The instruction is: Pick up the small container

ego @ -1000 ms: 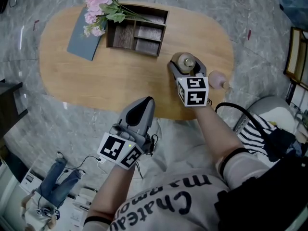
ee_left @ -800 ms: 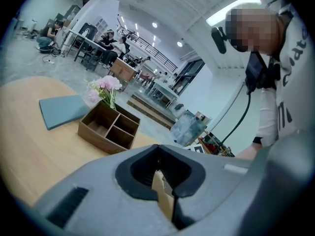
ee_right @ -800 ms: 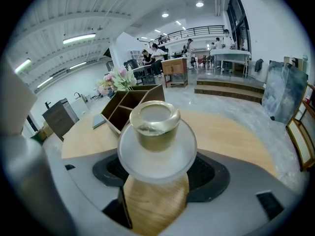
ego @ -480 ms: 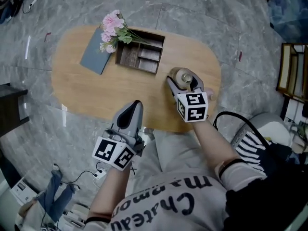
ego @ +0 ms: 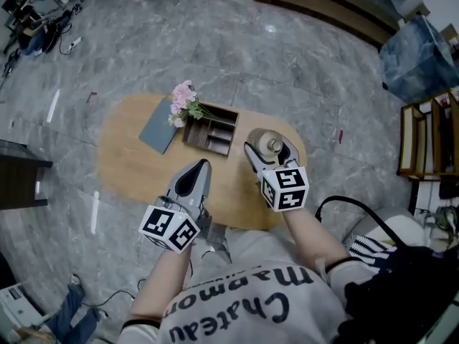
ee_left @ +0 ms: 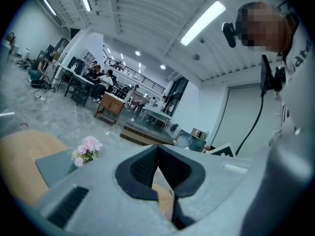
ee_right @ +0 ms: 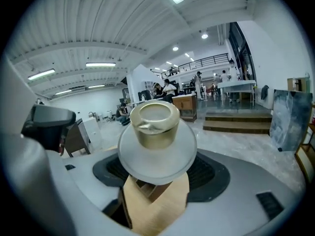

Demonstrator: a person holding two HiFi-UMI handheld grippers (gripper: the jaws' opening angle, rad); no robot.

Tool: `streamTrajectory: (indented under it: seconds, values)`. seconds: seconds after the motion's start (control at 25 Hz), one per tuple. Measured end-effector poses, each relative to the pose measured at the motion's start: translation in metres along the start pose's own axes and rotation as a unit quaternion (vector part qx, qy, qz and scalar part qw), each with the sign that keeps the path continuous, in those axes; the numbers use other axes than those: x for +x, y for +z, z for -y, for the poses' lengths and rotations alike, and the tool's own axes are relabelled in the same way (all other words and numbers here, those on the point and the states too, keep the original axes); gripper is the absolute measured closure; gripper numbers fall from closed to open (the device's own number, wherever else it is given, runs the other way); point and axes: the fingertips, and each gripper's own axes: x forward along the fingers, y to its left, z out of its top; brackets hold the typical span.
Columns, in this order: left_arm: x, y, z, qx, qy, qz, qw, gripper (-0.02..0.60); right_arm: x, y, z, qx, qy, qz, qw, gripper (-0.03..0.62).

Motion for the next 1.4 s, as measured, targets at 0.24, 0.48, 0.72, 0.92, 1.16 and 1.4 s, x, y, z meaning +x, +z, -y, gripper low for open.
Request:
streamTrajectory:
  seconds: [0.24,0.48,0.72,0.92,1.16,1.4]
  values:
    - [-0.022,0.045,0.025,0.021,-0.011,0.045,0.9987,0.568,-0.042,0.077,-0.012,-0.013,0.01,0.067,0.998,0.263]
    - [-0.061,0.081,0.049,0.029,-0.017,0.077,0.9965,0.568,-0.101,0.141,-0.032,-0.022,0.04,0.137,0.99,0.263]
    - [-0.09,0.115,0.072,0.066,-0.032,0.128,0.989,0.568,-0.149,0.184,-0.06,-0.039,0.045,0.194,0.979,0.263]
    - [-0.115,0.124,0.096,0.067,-0.05,0.139,0.9867,0.568,-0.189,0.19,-0.086,-0.051,0.038,0.215,0.975,0.263]
    - [-0.157,0.117,0.129,0.071,-0.079,0.138,0.9847,0.568,-0.246,0.172,-0.121,-0.01,0.042,0.245,0.969,0.263]
    - [-0.207,0.105,0.164,0.085,-0.104,0.143,0.9807,0.568,-0.304,0.15,-0.15,0.006,0.038,0.272,0.962,0.263]
